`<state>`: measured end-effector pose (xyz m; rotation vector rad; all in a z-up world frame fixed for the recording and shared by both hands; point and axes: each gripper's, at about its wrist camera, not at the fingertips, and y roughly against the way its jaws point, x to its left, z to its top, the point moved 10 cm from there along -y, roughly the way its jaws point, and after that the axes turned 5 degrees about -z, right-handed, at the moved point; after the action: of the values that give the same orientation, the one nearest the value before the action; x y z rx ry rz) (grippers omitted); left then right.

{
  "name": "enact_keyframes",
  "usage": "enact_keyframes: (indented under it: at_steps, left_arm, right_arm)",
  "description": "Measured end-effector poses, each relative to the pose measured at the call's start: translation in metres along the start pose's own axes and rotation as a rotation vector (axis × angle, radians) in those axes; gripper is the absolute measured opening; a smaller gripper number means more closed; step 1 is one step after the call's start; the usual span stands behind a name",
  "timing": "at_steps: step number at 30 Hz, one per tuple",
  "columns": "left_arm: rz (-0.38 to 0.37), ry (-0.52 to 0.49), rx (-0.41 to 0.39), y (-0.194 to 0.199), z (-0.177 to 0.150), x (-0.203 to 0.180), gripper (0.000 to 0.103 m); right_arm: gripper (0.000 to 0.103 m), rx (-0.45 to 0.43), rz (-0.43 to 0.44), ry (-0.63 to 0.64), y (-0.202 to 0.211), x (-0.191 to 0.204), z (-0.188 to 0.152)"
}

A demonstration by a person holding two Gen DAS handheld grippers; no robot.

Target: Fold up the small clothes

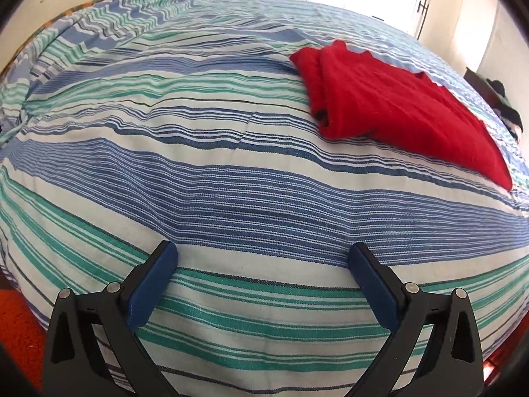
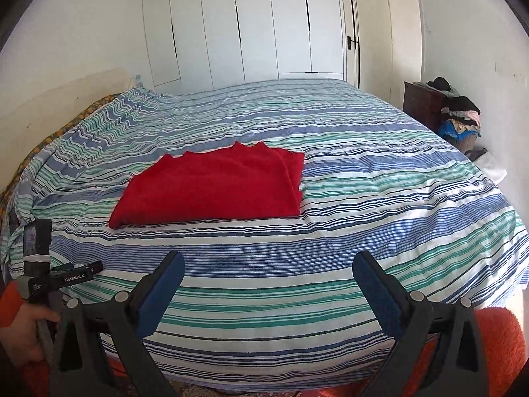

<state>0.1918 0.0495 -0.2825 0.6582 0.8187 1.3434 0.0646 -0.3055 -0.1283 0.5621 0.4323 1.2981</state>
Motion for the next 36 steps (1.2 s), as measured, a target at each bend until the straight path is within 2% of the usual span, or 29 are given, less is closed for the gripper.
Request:
enact_keyframes:
  at_steps: [2, 5, 9, 15, 18, 20, 22, 24, 27, 30, 32, 34, 36]
  left_arm:
    - [0.001, -0.007, -0.003, 0.002, -0.002, 0.0, 0.102]
    - [0.019, -0.02, 0.01, 0.006, -0.005, -0.001, 0.102]
    - [0.033, 0.018, 0.059, 0.008, -0.005, -0.003, 0.102]
    - [-0.015, -0.018, 0.01, 0.009, -0.008, -0.003, 0.102]
    - [-0.019, 0.006, -0.005, 0.023, 0.0, -0.001, 0.101]
    - [-0.042, 0.043, -0.073, 0.042, 0.012, -0.005, 0.101]
    - [-0.099, 0.081, -0.119, 0.056, 0.027, -0.017, 0.101]
    - [-0.18, 0.071, -0.125, 0.058, 0.049, -0.045, 0.101]
    - [-0.259, -0.018, -0.08, 0.039, 0.097, -0.1, 0.101]
    - [-0.268, -0.087, -0.064, 0.009, 0.155, -0.149, 0.101]
    - [-0.248, -0.127, -0.04, -0.017, 0.184, -0.176, 0.101]
    - [-0.212, -0.149, 0.0, -0.045, 0.194, -0.193, 0.101]
    - [-0.15, -0.169, 0.049, -0.068, 0.182, -0.197, 0.101]
  right_arm:
    - [0.1, 0.004, -0.007, 0.007, -0.004, -0.003, -0.004]
    - [0.1, 0.036, 0.01, -0.053, -0.015, -0.011, -0.007]
    - [0.101, 0.027, 0.037, -0.12, -0.024, -0.02, -0.003]
    - [0.101, 0.083, 0.042, -0.123, -0.045, -0.017, -0.014]
    - [0.101, 0.101, 0.026, -0.147, -0.054, -0.023, -0.014]
    - [0.101, 0.107, -0.002, -0.161, -0.058, -0.031, -0.015]
    - [0.101, 0.126, -0.011, -0.177, -0.063, -0.035, -0.022]
    - [0.101, 0.153, -0.01, -0.179, -0.071, -0.035, -0.031]
    - [0.101, 0.199, 0.021, -0.171, -0.084, -0.027, -0.041]
    - [0.101, 0.207, 0.058, -0.171, -0.091, -0.02, -0.039]
    - [0.101, 0.204, 0.069, -0.159, -0.092, -0.018, -0.038]
    - [0.101, 0.216, 0.088, -0.171, -0.093, -0.017, -0.039]
    - [0.101, 0.223, 0.105, -0.192, -0.093, -0.019, -0.04]
